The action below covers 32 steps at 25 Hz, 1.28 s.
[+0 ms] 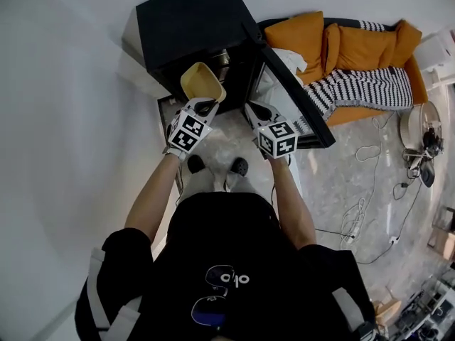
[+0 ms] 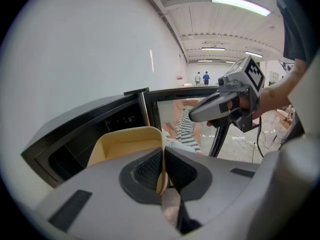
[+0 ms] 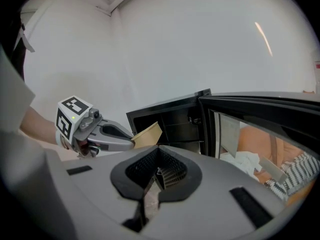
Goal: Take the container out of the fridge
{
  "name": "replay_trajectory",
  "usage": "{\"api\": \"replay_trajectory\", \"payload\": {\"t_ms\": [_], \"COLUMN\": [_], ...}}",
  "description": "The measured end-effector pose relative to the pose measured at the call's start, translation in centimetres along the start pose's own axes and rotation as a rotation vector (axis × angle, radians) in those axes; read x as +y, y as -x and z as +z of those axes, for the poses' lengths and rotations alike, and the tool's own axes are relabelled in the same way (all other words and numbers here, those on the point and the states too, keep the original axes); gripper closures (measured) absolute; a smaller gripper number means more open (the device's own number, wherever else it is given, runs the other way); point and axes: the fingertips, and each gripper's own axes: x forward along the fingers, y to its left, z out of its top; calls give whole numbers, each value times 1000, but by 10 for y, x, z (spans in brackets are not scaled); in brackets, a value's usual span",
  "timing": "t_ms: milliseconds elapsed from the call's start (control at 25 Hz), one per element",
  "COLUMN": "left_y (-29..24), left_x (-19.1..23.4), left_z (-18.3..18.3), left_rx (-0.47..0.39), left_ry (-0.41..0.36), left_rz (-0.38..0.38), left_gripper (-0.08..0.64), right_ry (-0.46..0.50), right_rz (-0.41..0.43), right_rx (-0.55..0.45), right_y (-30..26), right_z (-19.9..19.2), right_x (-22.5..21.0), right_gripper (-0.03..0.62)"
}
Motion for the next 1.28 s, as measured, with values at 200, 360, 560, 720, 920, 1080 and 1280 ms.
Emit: {"api": "replay_trajectory", "payload": {"t_ms": [200, 360, 560, 720, 920, 1080, 1280], "left_y": [26, 51, 91, 133, 183, 216, 246], "left_x": [-9, -9, -17, -24, -36, -47, -63], "left_z": [-8, -13, -31, -57, -96, -114, -119], "left_rx": [-13, -42, -59, -64, -75, -90, -117], "left_ry": [18, 48, 73, 99, 152, 186, 212], "left_rz": [35, 61, 91, 124, 189, 249, 299], "left_gripper": [542, 542, 543, 543, 542, 543, 541], "right_ry": [9, 23, 49, 71, 111, 139, 170], "right_rz": [13, 16, 22, 38, 62, 94, 142], "right_rx": [0, -1, 3, 10, 25, 33, 54], "right_y": [4, 7, 15, 19, 28, 41, 56], "right_z": [-6, -8, -10, -18, -37, -48, -64], "right_x": [13, 29, 59, 95, 136, 166, 197], "right_gripper": [584, 584, 584, 584, 584, 584, 585]}}
